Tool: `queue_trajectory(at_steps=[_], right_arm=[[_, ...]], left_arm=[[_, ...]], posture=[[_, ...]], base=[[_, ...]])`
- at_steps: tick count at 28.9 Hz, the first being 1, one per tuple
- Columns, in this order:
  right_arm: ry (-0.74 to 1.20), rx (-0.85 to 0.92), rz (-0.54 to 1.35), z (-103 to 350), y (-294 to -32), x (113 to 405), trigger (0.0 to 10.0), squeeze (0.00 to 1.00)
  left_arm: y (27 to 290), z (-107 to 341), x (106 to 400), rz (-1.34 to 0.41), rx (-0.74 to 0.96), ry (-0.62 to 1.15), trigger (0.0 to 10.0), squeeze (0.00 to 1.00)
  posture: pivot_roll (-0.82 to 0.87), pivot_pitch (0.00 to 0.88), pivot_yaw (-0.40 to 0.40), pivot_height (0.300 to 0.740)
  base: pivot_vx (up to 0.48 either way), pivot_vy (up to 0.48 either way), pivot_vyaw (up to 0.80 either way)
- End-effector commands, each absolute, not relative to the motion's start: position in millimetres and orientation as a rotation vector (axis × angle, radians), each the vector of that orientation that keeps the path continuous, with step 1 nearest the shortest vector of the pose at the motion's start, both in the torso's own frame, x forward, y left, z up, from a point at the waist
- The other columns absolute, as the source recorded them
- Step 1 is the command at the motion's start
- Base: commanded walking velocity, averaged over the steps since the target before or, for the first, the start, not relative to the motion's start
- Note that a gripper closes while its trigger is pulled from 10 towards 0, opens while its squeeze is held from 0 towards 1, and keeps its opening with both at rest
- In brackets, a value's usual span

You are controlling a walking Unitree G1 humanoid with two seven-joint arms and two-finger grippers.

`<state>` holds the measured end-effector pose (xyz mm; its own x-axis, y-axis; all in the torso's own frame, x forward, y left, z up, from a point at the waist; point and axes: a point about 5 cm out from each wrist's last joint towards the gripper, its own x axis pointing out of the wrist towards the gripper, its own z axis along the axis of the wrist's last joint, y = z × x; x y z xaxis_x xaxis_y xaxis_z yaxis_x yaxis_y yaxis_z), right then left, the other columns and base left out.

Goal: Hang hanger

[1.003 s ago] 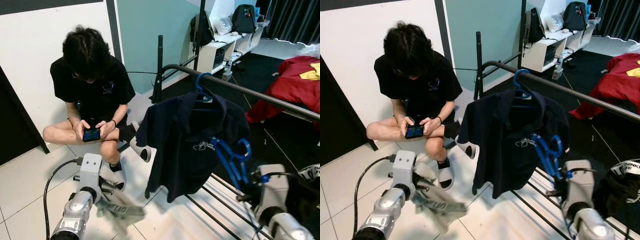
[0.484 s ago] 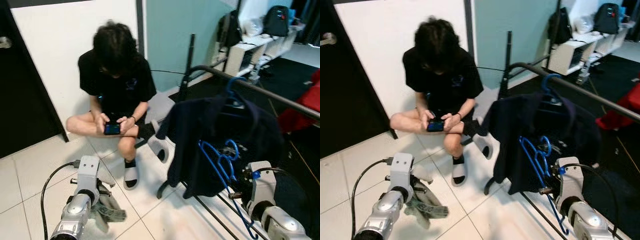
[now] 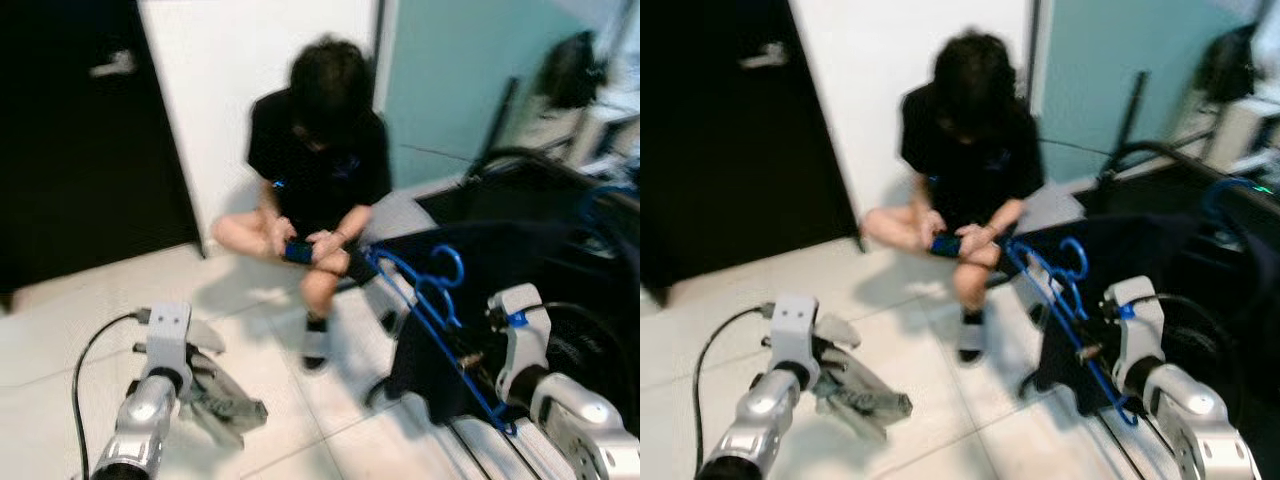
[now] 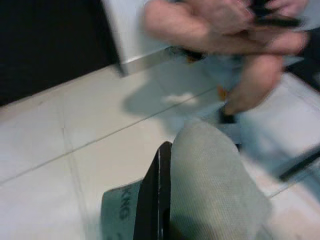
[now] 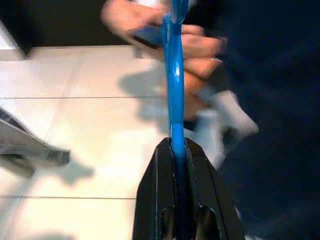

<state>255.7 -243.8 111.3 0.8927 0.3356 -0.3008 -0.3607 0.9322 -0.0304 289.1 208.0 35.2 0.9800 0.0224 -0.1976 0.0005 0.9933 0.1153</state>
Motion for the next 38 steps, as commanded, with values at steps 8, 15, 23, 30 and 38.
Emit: queue_trajectory(at_steps=[8,15,23,30,38], right_arm=[[0.217,-0.031,0.417,121,-227,279,10.0,0.00],[0.206,0.007,0.377,116,-221,282,10.0,0.00],[0.202,-0.077,0.377,119,-226,284,10.0,0.00],[0.186,-0.108,0.367,123,-231,285,10.0,0.00],[0.174,-0.111,0.438,125,-221,284,10.0,0.00]], left_arm=[[197,47,297,-0.005,0.082,0.161,10.0,0.00],[191,55,297,-0.021,0.074,0.121,10.0,0.00],[193,74,303,-0.019,0.063,0.052,10.0,0.00],[195,85,307,-0.010,0.071,0.021,10.0,0.00],[195,94,309,-0.014,0.075,0.002,10.0,0.00]], posture=[[-0.03,0.000,-0.036,0.740],[-0.02,0.000,-0.044,0.740],[-0.03,0.000,-0.050,0.740],[-0.03,0.000,-0.051,0.740],[-0.02,0.000,-0.049,0.740]], base=[[0.000,0.000,0.80],[0.000,0.000,0.80],[0.031,0.000,0.75],[0.297,0.000,0.00],[0.336,0.000,0.60]])
